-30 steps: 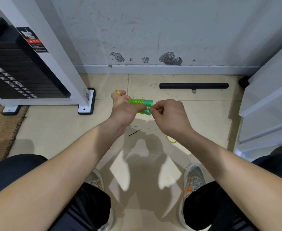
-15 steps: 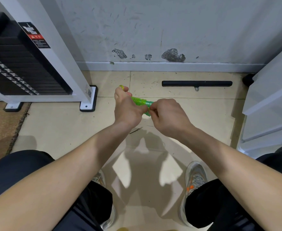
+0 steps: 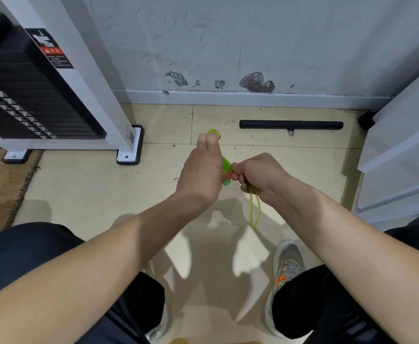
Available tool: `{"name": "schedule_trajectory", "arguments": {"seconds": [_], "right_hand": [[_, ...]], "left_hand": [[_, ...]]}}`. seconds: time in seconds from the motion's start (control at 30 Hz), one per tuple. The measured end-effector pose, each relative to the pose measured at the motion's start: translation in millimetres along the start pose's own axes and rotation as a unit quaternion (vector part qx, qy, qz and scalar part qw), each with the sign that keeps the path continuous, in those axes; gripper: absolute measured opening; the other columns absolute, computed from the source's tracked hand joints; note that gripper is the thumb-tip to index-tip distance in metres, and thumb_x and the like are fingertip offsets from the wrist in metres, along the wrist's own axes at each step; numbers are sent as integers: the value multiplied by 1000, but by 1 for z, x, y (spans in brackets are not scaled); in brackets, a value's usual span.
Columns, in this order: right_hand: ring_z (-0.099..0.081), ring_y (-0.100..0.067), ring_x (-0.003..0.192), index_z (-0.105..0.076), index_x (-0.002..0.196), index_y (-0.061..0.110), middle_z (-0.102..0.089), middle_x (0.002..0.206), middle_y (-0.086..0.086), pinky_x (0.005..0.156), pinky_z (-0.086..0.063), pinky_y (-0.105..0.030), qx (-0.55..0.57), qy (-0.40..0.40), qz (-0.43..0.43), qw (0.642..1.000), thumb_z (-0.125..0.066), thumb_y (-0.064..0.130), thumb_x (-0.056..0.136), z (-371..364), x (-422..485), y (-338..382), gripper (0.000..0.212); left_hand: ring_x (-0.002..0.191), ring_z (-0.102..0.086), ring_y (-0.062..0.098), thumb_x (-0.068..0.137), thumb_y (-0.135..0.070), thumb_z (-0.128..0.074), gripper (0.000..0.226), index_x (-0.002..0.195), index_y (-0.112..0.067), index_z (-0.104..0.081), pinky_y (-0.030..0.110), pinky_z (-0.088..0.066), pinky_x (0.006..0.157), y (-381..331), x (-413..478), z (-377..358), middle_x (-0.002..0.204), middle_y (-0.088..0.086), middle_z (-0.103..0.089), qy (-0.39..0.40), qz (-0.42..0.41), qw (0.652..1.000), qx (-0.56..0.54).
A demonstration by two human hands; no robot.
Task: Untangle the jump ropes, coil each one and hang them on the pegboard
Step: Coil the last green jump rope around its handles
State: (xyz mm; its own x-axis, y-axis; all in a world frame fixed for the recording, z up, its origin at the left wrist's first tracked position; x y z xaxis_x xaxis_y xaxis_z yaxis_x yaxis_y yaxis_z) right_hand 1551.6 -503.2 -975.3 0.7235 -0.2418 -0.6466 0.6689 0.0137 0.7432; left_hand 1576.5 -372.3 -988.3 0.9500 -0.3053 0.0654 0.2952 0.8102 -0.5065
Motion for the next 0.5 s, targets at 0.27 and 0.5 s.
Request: {"name": "schedule_trajectory", "arguments": {"seconds": [0.27, 0.5], "right_hand": [[-47, -15, 52, -73, 85, -4, -64, 77, -14, 51, -47, -25, -102, 65, 42, 992, -66, 12, 92, 7, -1, 0, 19], [-62, -17, 55, -68, 103, 5, -66, 71, -12, 56, -54, -26, 1, 232, 52, 971, -56, 4, 98, 14, -12, 16, 13]], "left_hand": [[98, -49, 13, 69, -26, -89, 85, 135, -13, -37, 26, -38, 76, 13, 14, 2, 123, -3, -40, 70, -3, 995, -70], [87, -54, 11, 61, -20, -92, 78, 120, -23, -42, 18, -43, 72, 16, 22, 16, 114, -4, -50, 148, -13, 973, -177]]}}
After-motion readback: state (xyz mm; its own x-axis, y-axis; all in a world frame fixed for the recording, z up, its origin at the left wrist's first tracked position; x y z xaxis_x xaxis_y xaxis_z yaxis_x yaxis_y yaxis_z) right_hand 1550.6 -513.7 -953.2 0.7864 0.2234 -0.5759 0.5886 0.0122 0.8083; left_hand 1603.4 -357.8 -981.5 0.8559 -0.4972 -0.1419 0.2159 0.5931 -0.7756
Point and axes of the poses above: each hand's wrist, its own x-axis towards the middle knuckle, its own z-axis out of the back of the hand, y = z × x, the point moved 2 cm from there along x, towards the middle knuckle
